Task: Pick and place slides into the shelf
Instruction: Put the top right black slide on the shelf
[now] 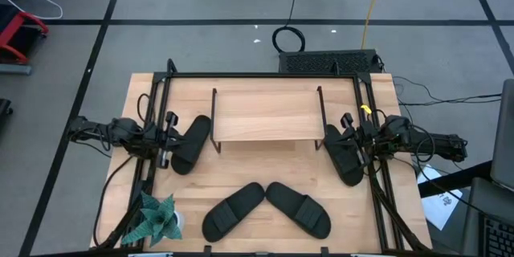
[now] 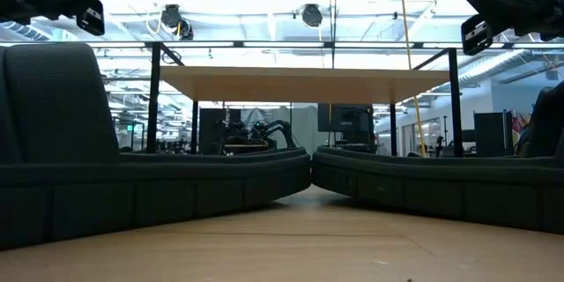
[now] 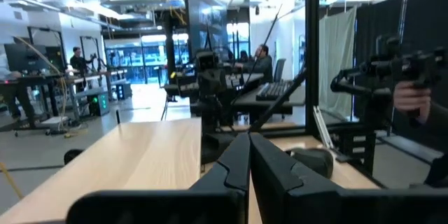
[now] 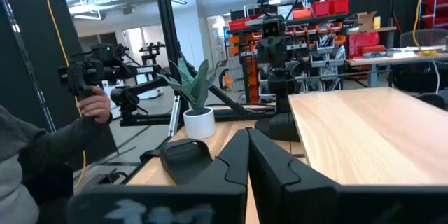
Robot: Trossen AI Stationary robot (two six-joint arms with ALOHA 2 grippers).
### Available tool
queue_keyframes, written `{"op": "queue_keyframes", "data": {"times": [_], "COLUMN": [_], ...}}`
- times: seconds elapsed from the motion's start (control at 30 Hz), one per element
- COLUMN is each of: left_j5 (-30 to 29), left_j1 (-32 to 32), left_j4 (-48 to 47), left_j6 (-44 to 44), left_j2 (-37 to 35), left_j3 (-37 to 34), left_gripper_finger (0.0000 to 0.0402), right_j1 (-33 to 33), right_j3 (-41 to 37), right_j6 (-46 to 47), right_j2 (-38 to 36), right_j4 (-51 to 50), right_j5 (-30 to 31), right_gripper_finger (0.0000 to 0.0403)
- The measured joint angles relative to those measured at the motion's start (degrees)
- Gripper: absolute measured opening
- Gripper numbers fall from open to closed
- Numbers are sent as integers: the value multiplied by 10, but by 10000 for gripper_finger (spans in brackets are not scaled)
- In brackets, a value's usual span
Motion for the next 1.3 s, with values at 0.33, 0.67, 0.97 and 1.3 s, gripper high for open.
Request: {"op": "queue_keyframes", "data": {"times": [0.33, 0.67, 0.97, 1.3], "left_j5": [-102, -149, -175, -183], "left_j1": [0, 0, 0, 0], "left_j4": [31, 33, 32, -1], "left_j6": [20, 46, 64, 44], "left_j2": [5, 4, 4, 4], "left_j3": [0, 0, 0, 0], "left_gripper_finger": [19, 19, 19, 19], "right_j1": [0, 0, 23, 69], "right_j3": [0, 1, 114, 252], "right_j6": [8, -65, -105, -58], "right_j2": [0, 1, 19, 164], "right_j4": [-2, 21, -158, -339], "right_j5": [1, 18, 102, 195], "right_gripper_finger": [0, 0, 37, 95]}}
